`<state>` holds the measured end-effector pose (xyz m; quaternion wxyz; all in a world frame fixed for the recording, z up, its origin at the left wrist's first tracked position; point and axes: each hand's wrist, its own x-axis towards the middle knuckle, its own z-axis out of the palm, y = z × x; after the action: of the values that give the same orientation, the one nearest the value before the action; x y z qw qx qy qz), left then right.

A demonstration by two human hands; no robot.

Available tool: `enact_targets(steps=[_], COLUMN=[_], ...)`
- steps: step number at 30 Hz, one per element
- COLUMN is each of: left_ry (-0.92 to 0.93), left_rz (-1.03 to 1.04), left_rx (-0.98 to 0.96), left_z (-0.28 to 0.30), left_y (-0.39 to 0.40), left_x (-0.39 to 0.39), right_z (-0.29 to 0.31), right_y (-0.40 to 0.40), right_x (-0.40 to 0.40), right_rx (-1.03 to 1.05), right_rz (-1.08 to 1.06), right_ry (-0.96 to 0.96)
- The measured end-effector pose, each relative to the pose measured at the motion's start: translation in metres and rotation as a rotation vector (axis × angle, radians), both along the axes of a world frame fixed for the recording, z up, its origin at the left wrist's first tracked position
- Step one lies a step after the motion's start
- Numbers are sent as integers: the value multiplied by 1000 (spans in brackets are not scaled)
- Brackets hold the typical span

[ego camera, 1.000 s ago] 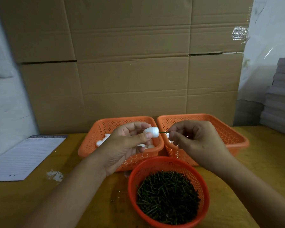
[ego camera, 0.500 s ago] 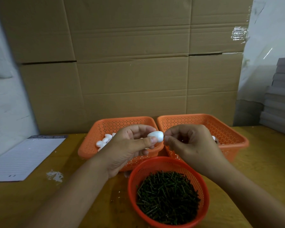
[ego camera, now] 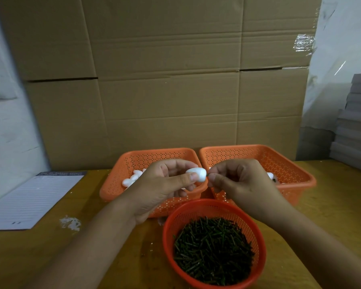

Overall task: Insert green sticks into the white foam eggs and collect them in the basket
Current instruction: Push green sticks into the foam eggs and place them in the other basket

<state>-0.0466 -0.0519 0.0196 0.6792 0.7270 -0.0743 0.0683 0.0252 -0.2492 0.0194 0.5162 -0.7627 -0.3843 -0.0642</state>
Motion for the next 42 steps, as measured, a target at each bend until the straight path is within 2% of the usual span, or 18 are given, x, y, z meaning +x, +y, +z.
enact_targets(steps=[8,11,16,19,24,31,42], left_ry=[6,-10,-54,-62,-79,-113,-54], left_rz=[20,40,94,122,130,142,-49], left_rx=[48,10,-110,-113,-40,71,-40], left_z=[1,1,0,-1,-2,-3,-1], left_y=[5,3,-2,-2,-2,-5,1], left_x=[0,1,4,4,3,3,1], right_z=[-2,-4,-12,-17,-18,-15,-11], right_y=[2,4,13,16,19,18,16], right_x=[0,0,-5,-6,-9,-12,-15], right_rx=[-35,-29,154,219,241,184,143], right_rz=[44,60,180,182,151,179,265], right_ry=[29,68,484,586,593,486,523])
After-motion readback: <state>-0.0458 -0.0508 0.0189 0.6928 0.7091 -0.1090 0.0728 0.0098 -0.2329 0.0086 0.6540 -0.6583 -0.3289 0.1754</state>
